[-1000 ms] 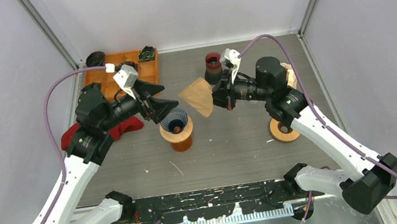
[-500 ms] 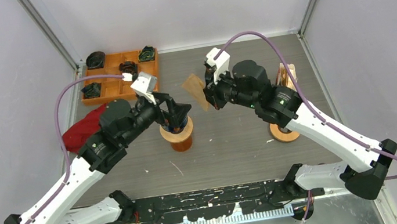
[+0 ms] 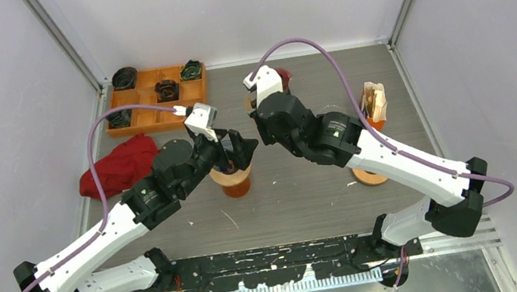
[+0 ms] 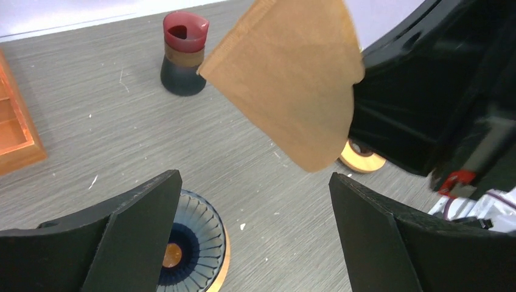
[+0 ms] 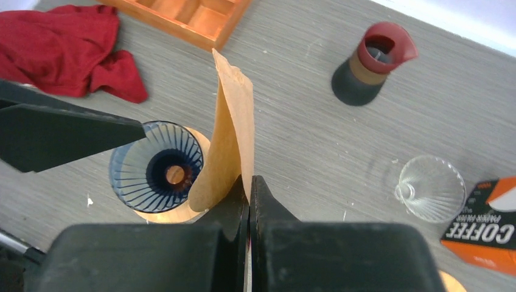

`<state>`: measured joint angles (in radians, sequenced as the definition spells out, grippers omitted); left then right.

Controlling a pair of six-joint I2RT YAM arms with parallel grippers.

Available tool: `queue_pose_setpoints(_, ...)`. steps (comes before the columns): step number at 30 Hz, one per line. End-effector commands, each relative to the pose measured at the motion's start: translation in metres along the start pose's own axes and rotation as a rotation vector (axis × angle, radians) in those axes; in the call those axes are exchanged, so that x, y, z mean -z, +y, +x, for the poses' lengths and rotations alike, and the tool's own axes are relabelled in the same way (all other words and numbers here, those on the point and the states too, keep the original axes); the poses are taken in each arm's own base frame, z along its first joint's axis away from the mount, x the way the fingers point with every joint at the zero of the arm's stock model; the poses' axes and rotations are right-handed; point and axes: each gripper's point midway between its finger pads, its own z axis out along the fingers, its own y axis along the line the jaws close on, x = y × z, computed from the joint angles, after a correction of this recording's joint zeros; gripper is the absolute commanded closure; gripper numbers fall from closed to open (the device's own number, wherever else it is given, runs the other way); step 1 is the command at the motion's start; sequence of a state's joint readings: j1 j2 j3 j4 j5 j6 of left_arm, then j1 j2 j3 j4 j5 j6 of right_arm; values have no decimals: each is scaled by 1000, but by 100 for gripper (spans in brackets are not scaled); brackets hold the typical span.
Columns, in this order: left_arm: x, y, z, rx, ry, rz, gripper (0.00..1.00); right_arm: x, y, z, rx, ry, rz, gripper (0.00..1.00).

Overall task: Place the coffee filter in the dripper
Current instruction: Place the coffee filter in the coffee dripper.

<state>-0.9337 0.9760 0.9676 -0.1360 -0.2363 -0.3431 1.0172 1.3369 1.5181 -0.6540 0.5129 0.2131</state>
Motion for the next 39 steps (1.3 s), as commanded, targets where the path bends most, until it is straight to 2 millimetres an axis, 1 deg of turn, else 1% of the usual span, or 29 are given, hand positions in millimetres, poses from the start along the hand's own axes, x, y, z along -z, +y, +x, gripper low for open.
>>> queue_pose_setpoints(1,-1,-11,-38,70,-155,9,5,6,-13,-15,-103,-40,138,99)
queue_pose_setpoints(3,-2,-15,-38,63,-160,14,5,4,-10,-16,-120,-41,150,99)
queue_pose_setpoints(13,-5,-17,-35,71,-205,-21,7,0,3,-11,-170,-20,137,99)
queue_pose_setpoints(22,-5,-22,-27,35,-237,-68,9,2,5,-11,-218,-31,121,99)
queue_pose_setpoints(26,-4,-20,-27,18,-254,-106,9,1,10,-10,-230,-32,92,99)
queue_pose_setpoints(30,-2,-12,-29,7,-268,-156,10,0,12,-7,-232,-23,87,99)
queue_pose_setpoints(34,-3,-10,-25,10,-267,-167,10,0,16,-8,-257,-32,60,99)
queue_pose_setpoints(39,-4,-9,-19,9,-279,-165,10,1,17,-8,-299,-51,51,99)
